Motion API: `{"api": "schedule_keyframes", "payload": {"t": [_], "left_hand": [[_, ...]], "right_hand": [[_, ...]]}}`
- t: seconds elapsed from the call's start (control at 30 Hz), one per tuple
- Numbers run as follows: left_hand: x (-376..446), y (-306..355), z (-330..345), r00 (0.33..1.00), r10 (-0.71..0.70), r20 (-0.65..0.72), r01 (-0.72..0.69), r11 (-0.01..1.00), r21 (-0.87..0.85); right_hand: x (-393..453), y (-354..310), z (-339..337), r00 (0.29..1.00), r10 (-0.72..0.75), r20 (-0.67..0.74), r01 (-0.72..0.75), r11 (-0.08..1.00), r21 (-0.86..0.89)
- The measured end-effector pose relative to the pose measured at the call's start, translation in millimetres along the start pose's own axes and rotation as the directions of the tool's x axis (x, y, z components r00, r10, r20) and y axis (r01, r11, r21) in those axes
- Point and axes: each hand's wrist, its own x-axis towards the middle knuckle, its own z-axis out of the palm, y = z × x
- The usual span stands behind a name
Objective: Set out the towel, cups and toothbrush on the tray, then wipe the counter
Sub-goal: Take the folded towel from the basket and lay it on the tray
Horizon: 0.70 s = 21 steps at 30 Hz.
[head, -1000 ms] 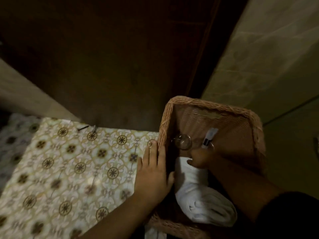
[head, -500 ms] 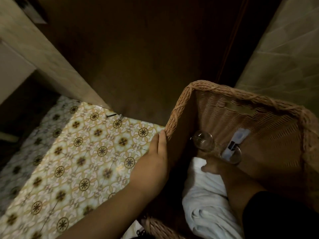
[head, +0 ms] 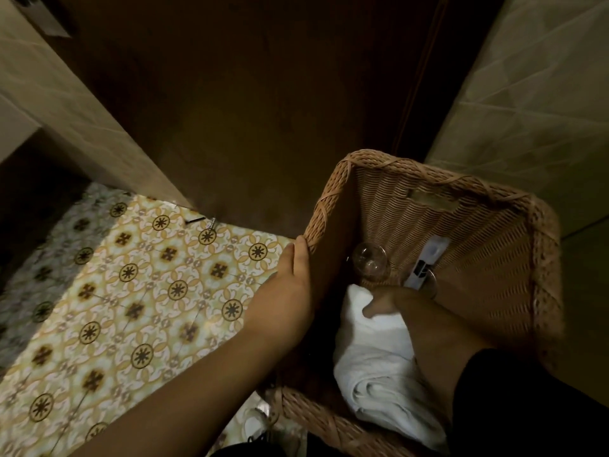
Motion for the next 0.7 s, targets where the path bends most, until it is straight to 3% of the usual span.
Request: {"api": "schedule_keyframes", "payload": {"t": [0.1,0.37,0.57,0.7], "left_hand": [[-3,2,-7,0.999,-0.005,0.038,0.007,0.999,-0.05],[-7,2,-25,0.991,0.015,0.134,0.013,0.978,-0.206],[2,-6,-39,0.968,0.087,0.234,-0.005,0.944,-0.329],[4,-16,-58,0.954,0.231,0.192,-0.099,0.845,-0.525]], "right_hand": [[-37,-13,-18,0.992,-0.097,-0.084,0.093,0.994,-0.054],[-171,-40,-85,0.935,-0.108,-0.337,0.098,0.994,-0.045],[-280,-66,-131,0.783,-0.165,-0.599,0.09,0.984,-0.154],[-333,-93,-137,0.714,-0.292,-0.637,0.131,0.948,-0.289]]}}
